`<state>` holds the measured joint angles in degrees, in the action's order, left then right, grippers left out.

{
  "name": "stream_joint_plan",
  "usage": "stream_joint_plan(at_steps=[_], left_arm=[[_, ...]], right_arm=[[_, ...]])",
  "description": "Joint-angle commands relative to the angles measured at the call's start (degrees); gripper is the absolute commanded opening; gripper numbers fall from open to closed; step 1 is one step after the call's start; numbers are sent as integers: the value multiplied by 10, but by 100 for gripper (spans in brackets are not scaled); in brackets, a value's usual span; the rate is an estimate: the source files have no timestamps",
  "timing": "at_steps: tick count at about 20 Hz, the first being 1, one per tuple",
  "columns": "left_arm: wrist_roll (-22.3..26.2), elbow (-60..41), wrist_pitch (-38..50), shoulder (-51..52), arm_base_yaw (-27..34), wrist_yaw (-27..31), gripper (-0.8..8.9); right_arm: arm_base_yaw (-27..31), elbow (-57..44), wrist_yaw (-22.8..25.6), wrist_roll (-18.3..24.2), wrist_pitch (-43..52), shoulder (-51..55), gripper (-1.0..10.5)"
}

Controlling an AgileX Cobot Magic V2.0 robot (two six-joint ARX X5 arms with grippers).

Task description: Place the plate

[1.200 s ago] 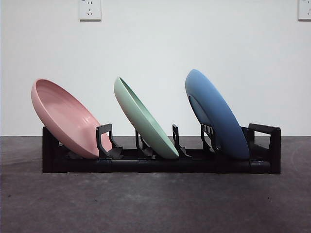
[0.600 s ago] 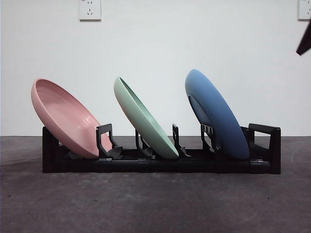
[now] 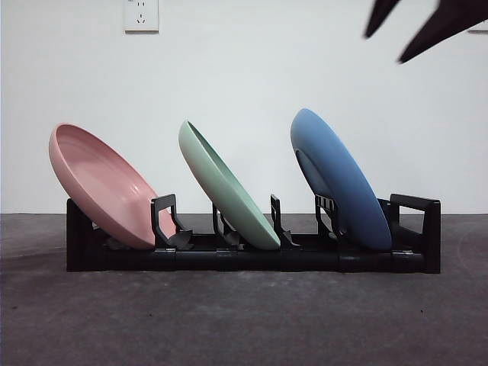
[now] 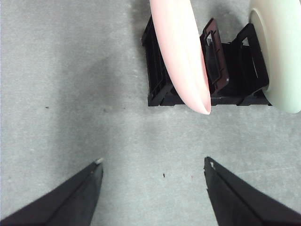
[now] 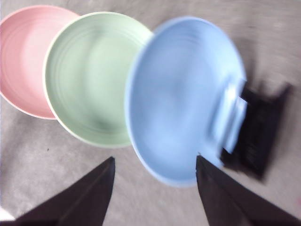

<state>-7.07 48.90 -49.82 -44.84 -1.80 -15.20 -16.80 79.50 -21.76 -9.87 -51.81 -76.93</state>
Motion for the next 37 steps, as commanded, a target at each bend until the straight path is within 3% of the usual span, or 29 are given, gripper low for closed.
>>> stream_joint_plan(at_steps=[1,9,16,20,24,30,33,37], left_arm=[[-1,11,7,-3,-1,-3,344],[-1,11,18,-3,-1,-3,344],[0,11,18,-3,-1,-3,344],[-1,11,18,-3,-1,-3,344],[0,11,19,-3,-1,-3,344],[0,11,18,-3,-1,-3,344],[0,11,18,-3,-1,-3,344],[0,11,18,-3,-1,-3,344]], right_arm=[[-29,44,13,-1,8,-59,262],[-86,75,54,15,58,-179,226],[-97,75,55,16,61,-191,13],[-97,77,47,9,61,-187,13],[-98,125,-5,5,11,-171,13],[-136,188,-11,48,-70,-136,13],[-181,185,38,67,-83,-102,13],[-272,106,180,78,-40,-26,13]])
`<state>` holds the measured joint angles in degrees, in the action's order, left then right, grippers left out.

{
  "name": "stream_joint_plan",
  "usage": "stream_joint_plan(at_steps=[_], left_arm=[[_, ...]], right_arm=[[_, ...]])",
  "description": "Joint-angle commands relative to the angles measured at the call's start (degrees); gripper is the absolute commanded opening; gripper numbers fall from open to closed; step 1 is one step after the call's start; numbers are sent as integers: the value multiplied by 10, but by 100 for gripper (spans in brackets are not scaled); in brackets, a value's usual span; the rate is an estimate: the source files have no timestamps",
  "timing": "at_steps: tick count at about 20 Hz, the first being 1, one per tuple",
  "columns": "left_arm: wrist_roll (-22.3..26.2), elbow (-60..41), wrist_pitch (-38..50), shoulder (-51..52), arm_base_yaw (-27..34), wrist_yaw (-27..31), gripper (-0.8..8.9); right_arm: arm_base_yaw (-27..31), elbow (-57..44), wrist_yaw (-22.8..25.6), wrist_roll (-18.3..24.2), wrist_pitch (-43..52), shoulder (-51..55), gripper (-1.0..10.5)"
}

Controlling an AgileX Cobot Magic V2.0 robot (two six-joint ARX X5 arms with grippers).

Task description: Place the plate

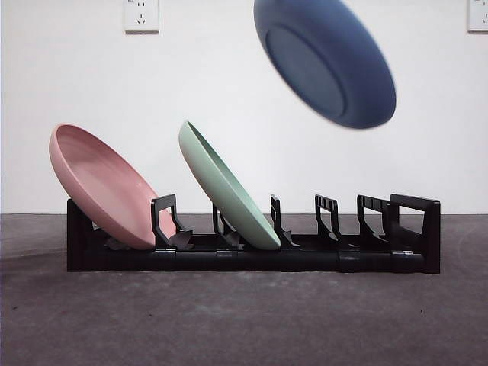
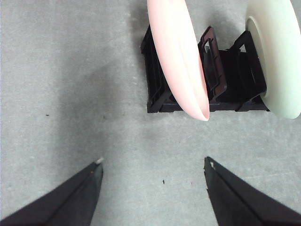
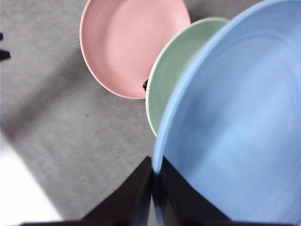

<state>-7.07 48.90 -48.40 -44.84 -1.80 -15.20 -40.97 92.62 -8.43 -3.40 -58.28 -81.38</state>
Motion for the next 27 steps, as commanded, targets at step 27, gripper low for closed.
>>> stream_joint_plan(at_steps=[27], left_arm=[[0,11,4,-4,-1,-3,344]], right_arm=[[-393,-403,304,29,255,-60,13]])
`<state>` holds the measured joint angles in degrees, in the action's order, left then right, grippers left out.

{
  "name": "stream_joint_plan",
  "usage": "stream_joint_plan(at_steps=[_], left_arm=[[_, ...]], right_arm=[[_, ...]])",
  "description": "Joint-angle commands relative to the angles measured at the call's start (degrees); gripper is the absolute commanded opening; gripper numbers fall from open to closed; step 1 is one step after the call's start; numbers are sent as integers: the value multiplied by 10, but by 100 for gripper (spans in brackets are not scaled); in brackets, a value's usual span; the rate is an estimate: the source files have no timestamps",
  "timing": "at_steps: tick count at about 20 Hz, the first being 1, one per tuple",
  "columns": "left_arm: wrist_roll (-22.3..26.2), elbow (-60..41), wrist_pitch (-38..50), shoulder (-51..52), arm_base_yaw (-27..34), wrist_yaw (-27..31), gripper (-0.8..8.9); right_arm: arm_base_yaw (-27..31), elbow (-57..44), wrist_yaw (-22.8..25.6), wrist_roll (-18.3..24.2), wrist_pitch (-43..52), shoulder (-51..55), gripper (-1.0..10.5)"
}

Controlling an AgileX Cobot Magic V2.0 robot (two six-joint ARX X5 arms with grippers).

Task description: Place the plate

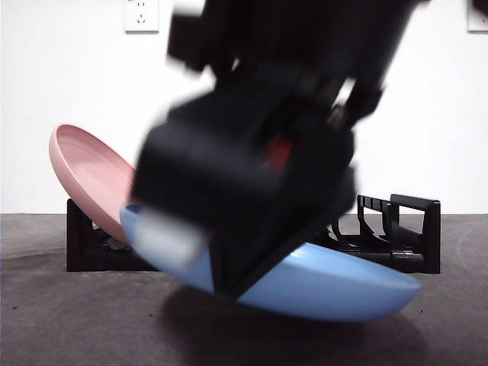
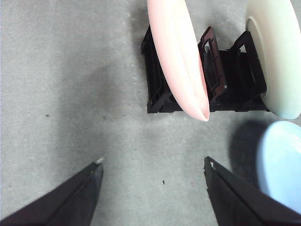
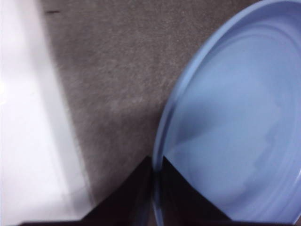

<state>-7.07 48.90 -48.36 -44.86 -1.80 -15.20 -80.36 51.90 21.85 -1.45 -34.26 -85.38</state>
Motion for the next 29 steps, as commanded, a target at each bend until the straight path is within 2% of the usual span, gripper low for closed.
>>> stream_joint_plan(at_steps=[1,4,7,9,14,18,23,25,27,29], left_arm=[[0,11,4,-4,-1,-3,344],[0,11,4,-4,-1,-3,344],[0,11,4,-4,-1,-3,344],[2,11,4,-4,-1,-3,344],[2,11,4,-4,-1,-3,344],[2,11,3,-4,-1,-3,344],[2,11,4,-4,-1,-3,344],[1,11,7,-4,-2,-3,344],[-8,11,15,-5,-9,-6,344],[-30,16,31,-9,-21,-5,344]], right_arm=[[10,4,-5,12,25,-32,14],[39,4,-28,26,56,-56,14],[57,4,-30,44,75,-64,14],[68,4,-60,56,77,-67,14],[77,4,-133,56,73,-68,25],[77,7,-193,44,74,-66,161],[77,39,-185,28,72,-2,228],[84,56,-148,14,58,47,228],[108,68,-113,-21,28,101,228],[149,76,-114,-71,-16,151,228]])
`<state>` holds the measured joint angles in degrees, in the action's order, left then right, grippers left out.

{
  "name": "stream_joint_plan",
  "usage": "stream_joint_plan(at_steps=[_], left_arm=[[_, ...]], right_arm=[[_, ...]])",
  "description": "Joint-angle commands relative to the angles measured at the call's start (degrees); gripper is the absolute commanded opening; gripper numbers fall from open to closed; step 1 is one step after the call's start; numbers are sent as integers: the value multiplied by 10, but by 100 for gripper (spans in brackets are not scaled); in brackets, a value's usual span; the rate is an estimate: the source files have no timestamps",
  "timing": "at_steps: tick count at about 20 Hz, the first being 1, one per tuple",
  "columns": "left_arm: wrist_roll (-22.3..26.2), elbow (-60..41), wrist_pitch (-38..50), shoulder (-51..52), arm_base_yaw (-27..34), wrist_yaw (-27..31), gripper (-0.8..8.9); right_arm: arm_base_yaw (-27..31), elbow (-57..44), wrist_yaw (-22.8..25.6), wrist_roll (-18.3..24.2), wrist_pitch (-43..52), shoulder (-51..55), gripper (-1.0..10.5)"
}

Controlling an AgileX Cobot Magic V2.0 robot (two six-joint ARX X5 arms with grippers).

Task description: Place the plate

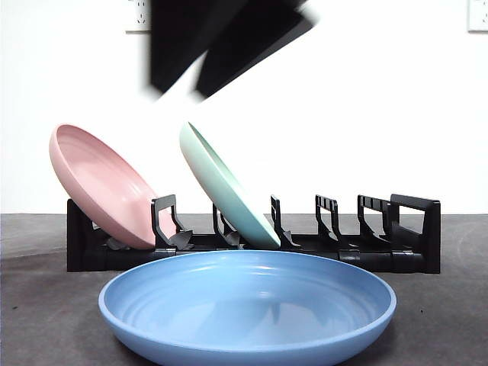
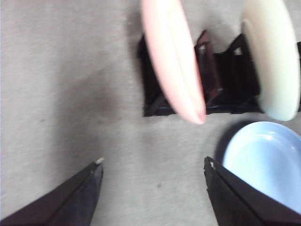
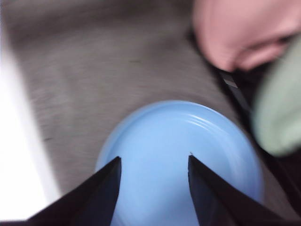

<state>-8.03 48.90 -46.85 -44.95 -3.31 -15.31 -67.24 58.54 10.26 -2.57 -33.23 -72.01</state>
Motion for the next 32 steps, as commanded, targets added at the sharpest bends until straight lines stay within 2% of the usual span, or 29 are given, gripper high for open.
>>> stream_joint_plan(at_steps=[1,4,7,12,15,22,23,27,32], left_arm=[[-31,21,24,-12,-14,-4,344],[-53,57,40,-54,-38,-3,344],[-75,121,38,-134,-53,21,344],[-64,279,-33,-304,-63,83,343],[-54,358,-66,-391,-63,96,343],[-45,394,-78,-483,-63,96,338],[-43,394,-78,-487,-63,96,325],[-29,394,-78,-491,-63,96,98],[-24,397,-89,-490,-63,96,13]], right_arm=[[40,10,0,-78,-47,42,228],[99,10,-2,-95,-94,106,228],[128,10,-2,-106,-110,154,227],[132,10,-13,-140,-110,205,227],[132,10,-13,-149,-110,209,227],[132,10,-12,-149,-110,209,227],[132,10,-12,-150,-110,209,227],[132,10,-12,-150,-110,209,227],[132,10,-12,-150,-110,209,227]])
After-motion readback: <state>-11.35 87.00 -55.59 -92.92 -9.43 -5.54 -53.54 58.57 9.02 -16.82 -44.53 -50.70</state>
